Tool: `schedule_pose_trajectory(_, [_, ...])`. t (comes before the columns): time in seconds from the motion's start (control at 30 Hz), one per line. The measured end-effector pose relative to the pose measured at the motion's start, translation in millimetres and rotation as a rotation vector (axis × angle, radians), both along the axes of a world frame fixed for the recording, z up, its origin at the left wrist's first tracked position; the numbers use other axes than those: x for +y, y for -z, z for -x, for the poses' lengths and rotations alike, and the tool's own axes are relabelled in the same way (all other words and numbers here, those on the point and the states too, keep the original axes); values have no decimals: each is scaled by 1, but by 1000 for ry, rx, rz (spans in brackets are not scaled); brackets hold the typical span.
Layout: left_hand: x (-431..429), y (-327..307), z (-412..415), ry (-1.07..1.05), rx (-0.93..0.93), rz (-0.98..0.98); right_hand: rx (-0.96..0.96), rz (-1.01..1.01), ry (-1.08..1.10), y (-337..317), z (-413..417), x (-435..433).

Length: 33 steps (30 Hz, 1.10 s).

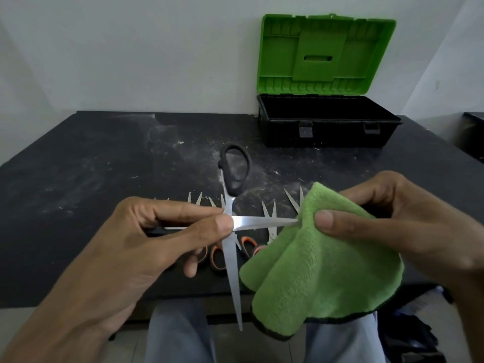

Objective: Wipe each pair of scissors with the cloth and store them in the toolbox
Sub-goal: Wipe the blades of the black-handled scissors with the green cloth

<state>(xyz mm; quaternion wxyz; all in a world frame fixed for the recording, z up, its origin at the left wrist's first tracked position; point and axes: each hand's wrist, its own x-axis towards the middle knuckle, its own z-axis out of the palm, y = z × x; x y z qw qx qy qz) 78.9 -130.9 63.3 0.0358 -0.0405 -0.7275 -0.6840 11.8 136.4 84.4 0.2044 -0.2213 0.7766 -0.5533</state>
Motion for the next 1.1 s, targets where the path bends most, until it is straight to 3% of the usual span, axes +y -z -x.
schedule_pose_trajectory(0.17, [1,0,0,-1,19,38,-35,47,-9,0,-1,2])
schedule_pose_trajectory(0.37, [12,-6,-1,9,32,129,45,-43,-62,-2,-6,-7])
schedule_pose_trajectory(0.6, [-1,-5,-1,-29,45,133,103,14,72,-8,-6,5])
schedule_pose_trajectory(1.1, [2,-9,-4,-64,85,251,175,-38,87,-17,-9,-2])
